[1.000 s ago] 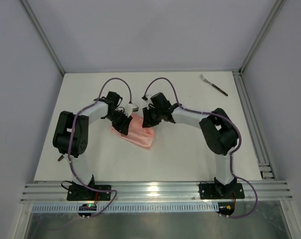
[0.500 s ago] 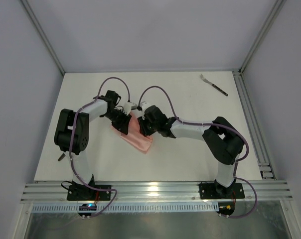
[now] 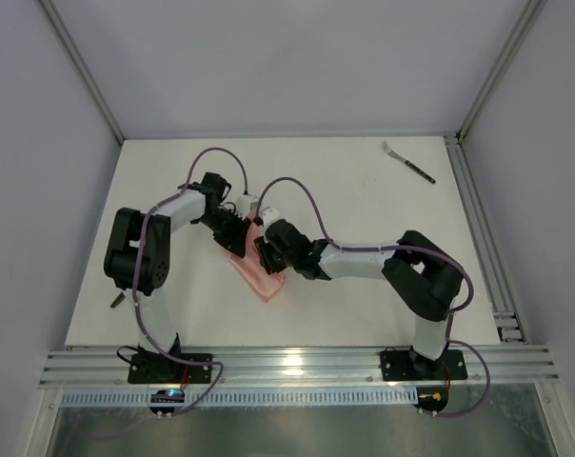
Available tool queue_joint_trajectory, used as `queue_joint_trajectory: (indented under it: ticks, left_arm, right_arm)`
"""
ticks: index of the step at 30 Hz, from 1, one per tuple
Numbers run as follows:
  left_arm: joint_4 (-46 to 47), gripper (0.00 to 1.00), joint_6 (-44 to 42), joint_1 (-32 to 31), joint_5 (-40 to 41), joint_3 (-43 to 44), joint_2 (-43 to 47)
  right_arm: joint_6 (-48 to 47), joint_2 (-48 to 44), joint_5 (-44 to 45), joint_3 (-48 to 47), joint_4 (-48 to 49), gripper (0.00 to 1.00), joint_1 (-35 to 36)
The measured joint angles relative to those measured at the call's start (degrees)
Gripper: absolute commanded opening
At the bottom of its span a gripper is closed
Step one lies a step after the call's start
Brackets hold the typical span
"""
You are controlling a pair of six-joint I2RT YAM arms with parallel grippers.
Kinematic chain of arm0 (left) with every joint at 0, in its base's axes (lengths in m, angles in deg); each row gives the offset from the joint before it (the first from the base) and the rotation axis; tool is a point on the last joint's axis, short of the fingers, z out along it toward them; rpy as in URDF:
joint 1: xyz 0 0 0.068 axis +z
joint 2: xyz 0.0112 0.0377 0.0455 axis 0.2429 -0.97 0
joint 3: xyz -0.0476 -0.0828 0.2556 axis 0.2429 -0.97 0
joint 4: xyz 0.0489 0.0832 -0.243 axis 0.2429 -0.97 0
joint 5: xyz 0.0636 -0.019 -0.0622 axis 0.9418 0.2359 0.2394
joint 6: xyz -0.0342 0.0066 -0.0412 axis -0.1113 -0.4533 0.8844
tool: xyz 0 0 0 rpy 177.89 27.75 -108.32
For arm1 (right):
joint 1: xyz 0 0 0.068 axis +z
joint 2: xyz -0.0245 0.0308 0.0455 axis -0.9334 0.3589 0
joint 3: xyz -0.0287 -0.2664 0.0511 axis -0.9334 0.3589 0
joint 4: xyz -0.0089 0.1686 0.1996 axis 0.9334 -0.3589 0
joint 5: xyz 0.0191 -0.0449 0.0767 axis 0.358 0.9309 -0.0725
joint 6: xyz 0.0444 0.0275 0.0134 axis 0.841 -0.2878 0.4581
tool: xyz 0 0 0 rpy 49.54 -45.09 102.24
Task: Fold the napkin into a case and place the utensils inside
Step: Fold the 2/3-rectangle-folded napkin at the center of the board.
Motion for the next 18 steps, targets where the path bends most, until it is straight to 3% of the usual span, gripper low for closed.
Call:
queue_joint_trajectory:
  ticks: [7, 18]
  left_arm:
    - [0.00, 0.31, 0.22, 0.02, -0.50, 0.13, -0.17]
    - [-0.61, 0.35, 0.44, 1.25, -3.45, 0.66, -0.61]
  right_arm:
    - [0.46, 2.29, 7.41, -0.31, -1.77, 0.38, 4.09]
    - [0.79, 4.61, 18.99, -1.66, -2.71, 0.20, 8.94]
